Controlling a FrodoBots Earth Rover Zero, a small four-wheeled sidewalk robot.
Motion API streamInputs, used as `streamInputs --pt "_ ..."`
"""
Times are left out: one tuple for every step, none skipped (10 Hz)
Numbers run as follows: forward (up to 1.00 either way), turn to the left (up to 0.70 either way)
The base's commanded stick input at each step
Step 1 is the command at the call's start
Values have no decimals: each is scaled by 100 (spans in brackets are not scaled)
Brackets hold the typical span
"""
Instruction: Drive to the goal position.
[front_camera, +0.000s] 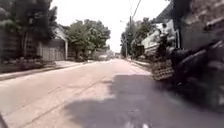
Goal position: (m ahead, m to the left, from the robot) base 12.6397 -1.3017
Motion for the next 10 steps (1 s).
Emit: streamInputs --pt "100 0" --pt "100 0" --pt "100 0" --pt "100 0" --pt "100 0" --pt "100 0" --pt "100 0" --pt "100 0" --pt "100 0" --pt "100 0"
